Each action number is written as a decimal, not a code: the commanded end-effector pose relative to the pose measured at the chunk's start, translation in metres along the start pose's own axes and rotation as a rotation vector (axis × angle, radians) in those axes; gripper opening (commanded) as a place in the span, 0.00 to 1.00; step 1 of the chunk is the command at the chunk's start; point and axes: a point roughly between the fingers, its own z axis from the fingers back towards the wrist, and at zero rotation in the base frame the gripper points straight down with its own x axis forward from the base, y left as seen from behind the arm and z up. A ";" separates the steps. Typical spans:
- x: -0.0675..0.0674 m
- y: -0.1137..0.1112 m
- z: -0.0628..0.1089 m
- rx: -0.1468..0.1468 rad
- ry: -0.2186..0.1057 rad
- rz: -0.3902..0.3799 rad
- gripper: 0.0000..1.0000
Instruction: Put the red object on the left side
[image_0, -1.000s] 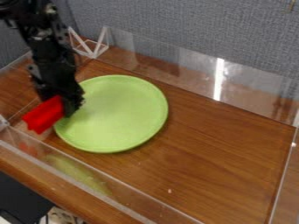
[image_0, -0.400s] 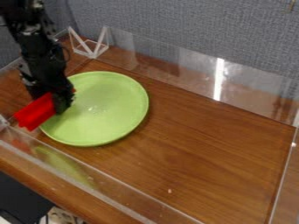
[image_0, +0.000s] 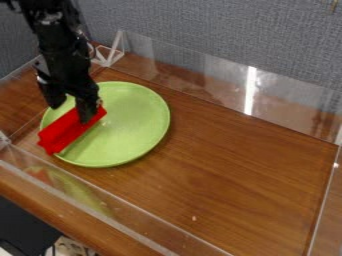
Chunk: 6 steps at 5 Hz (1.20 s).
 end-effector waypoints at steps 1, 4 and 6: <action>0.012 0.009 0.023 0.052 -0.048 0.033 1.00; 0.008 0.021 0.042 0.047 -0.077 -0.081 1.00; 0.011 0.002 0.052 0.005 -0.091 -0.182 1.00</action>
